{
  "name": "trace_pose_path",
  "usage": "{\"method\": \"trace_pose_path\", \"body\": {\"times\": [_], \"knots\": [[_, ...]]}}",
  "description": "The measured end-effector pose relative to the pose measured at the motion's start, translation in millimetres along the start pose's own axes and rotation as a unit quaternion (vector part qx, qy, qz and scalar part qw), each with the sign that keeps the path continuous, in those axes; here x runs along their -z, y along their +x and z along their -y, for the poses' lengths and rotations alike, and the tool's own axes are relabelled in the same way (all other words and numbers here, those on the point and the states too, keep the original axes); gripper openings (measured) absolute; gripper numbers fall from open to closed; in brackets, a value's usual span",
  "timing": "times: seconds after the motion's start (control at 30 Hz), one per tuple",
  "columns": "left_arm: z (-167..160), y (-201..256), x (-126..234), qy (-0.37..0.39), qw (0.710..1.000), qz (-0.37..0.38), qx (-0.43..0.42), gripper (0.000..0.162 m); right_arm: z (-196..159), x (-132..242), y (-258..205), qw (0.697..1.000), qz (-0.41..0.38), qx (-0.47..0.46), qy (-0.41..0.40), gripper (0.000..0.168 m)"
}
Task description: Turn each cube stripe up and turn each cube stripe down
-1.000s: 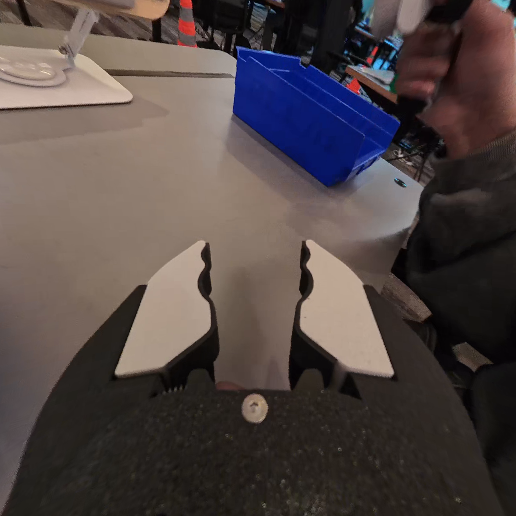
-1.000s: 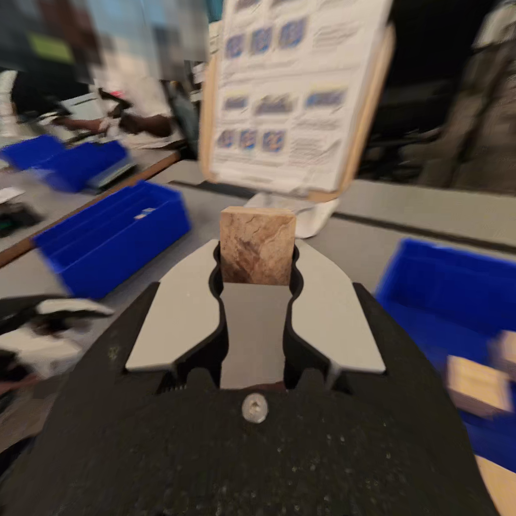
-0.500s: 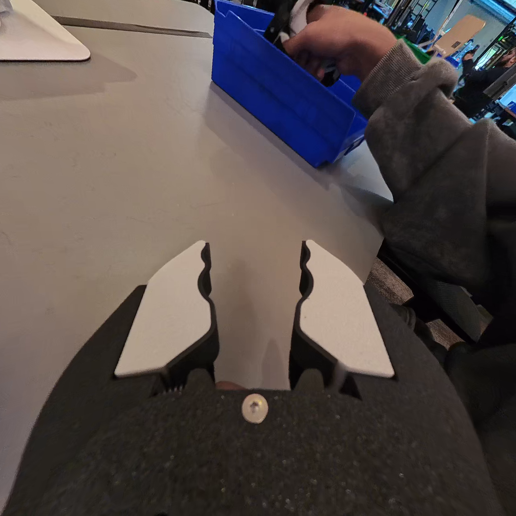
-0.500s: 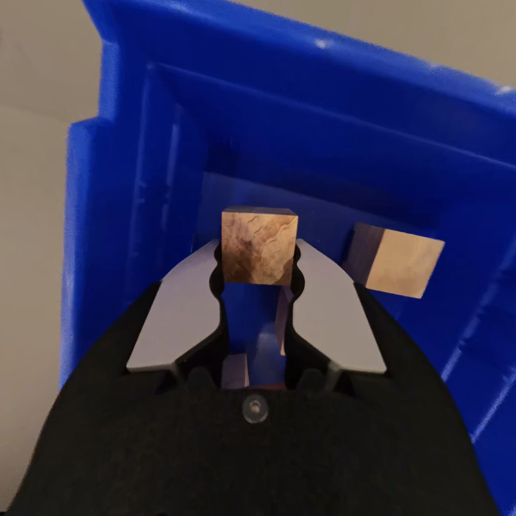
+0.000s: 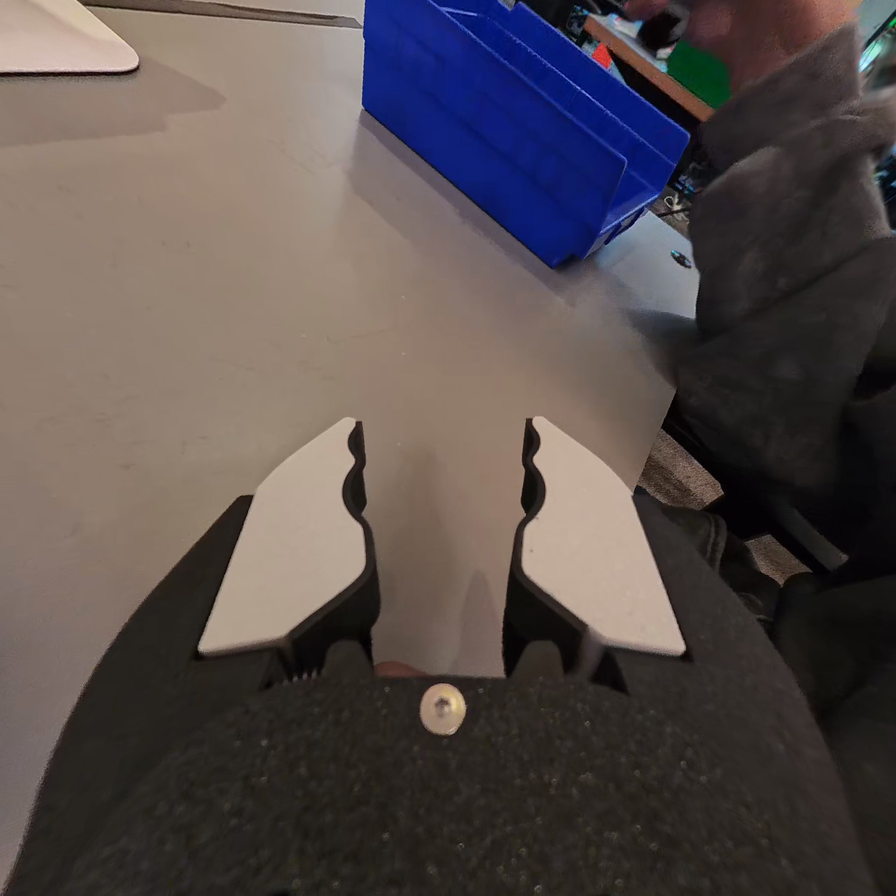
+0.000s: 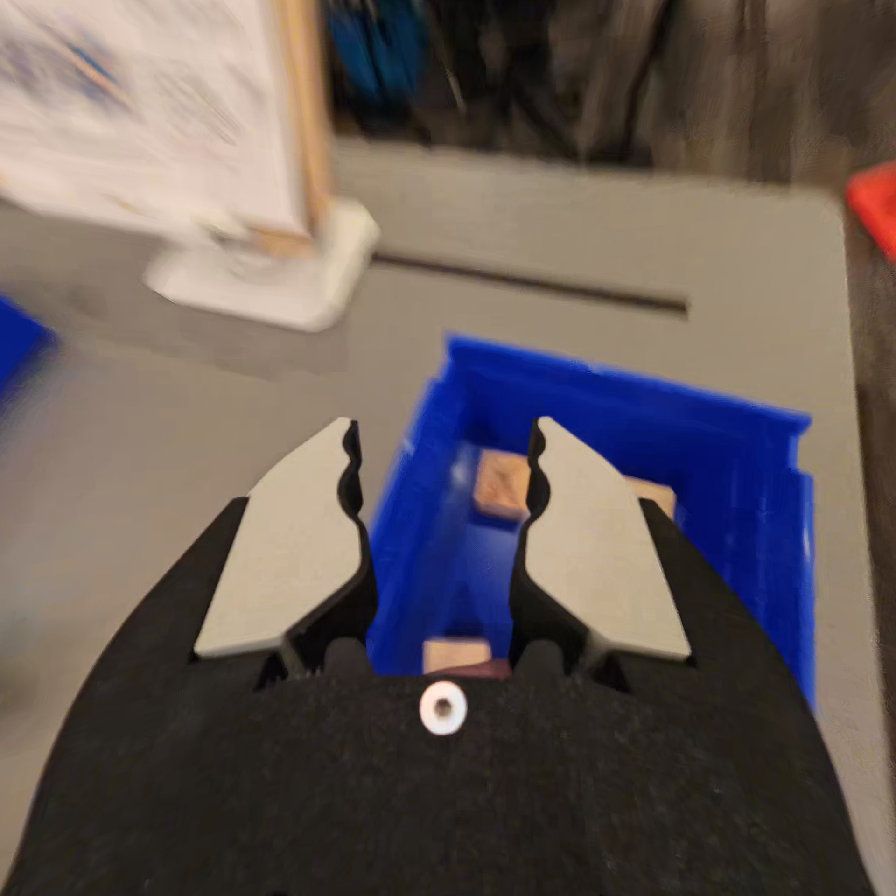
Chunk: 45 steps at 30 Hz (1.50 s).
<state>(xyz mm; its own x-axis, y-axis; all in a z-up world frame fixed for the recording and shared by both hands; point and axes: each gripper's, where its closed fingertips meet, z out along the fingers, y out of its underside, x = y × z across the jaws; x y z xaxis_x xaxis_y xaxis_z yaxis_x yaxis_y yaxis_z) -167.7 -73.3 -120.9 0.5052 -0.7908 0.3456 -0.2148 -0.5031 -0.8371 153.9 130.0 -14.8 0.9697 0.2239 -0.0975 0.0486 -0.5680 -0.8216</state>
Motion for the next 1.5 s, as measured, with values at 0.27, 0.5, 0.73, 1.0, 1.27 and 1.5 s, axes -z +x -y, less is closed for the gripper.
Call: {"method": "trace_pose_path", "body": {"times": [0.27,0.5,0.73,1.0,1.27,1.5], "knots": [[-4,-5,-4,-0.011,1.0,0.007,0.006,0.062,-61,89,-221,0.925,0.307,0.016,0.223,0.055],[-4,-7,-5,-0.019,1.0,0.015,-0.006,0.062,-158,43,-286,0.94,0.285,0.146,0.12,0.054],[52,-71,66,-0.023,0.98,0.187,-0.067,0.073,-163,42,-290,0.941,0.289,0.14,0.105,0.051],[95,-252,163,-0.155,0.898,0.401,0.091,0.069,-188,21,-278,0.948,0.315,0.042,-0.008,0.05],[68,-371,140,-0.27,0.827,0.426,0.247,0.068,-188,30,-278,0.949,0.299,0.098,0.0,0.051],[47,-403,127,-0.3,0.795,0.436,0.296,0.069,-187,32,-275,0.947,0.306,0.092,-0.003,0.051]]}}
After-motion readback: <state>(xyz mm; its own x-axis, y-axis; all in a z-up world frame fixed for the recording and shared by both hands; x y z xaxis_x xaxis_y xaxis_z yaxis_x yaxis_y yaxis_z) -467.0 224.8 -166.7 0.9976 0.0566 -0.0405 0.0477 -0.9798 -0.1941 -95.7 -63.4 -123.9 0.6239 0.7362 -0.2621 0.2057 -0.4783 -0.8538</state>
